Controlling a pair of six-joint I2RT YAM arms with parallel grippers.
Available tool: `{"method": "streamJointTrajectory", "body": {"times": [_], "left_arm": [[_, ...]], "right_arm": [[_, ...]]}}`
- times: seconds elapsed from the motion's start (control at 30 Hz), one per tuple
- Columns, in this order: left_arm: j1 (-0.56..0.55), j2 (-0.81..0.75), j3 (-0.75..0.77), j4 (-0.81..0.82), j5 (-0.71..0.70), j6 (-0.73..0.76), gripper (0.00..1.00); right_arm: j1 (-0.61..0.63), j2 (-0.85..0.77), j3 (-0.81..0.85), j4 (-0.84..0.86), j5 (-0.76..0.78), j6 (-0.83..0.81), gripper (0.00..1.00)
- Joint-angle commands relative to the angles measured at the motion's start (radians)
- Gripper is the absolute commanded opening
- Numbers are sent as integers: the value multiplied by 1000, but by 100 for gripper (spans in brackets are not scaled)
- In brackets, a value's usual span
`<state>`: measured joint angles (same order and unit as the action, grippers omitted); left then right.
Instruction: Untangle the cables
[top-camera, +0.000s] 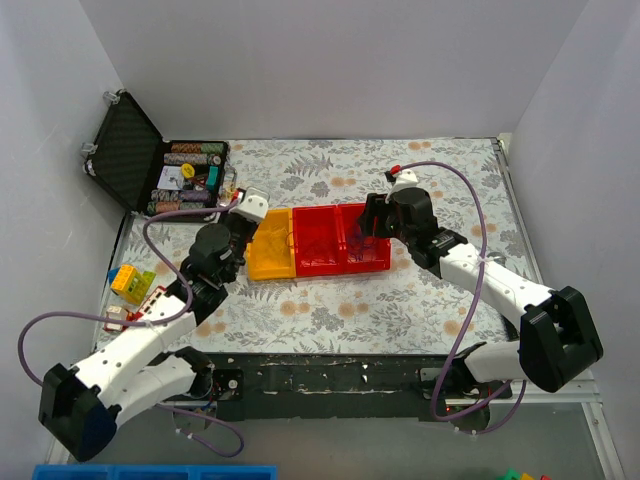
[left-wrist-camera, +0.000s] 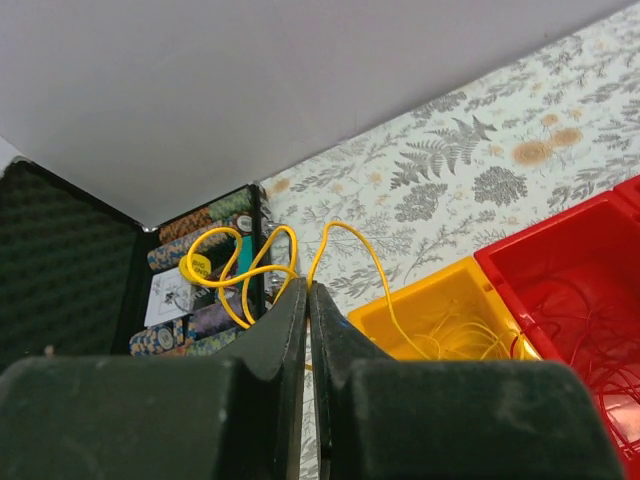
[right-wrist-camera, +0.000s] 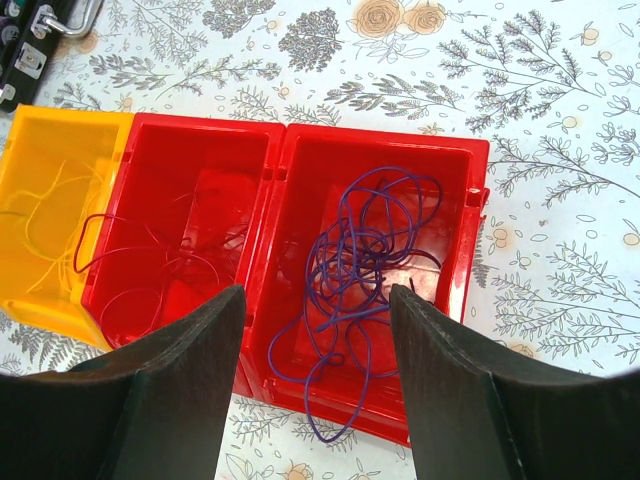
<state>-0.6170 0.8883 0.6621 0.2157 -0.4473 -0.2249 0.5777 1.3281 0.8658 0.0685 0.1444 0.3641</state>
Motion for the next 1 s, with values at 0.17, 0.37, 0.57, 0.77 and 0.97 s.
{"method": "streamJointTrajectory", "body": {"times": [0.17,0.37,0.57,0.77,0.97], "left_arm": [[65,270,-3,87,50,13,0],[157,415,24,105,81,41,0],[192,460,-8,172,136,142,0],[191,524,62,97,278,112,0],[191,633,139,-22,355,65,0]], "right_arm": [[-3,-49,-20,10,17,7,67],[-4,-56,-37,10,21,12,67],[-6,-40,-42,16,7,24,67],[-9,-41,-39,16,11,27,67],[-15,-49,-48,8,18,30,67]]}}
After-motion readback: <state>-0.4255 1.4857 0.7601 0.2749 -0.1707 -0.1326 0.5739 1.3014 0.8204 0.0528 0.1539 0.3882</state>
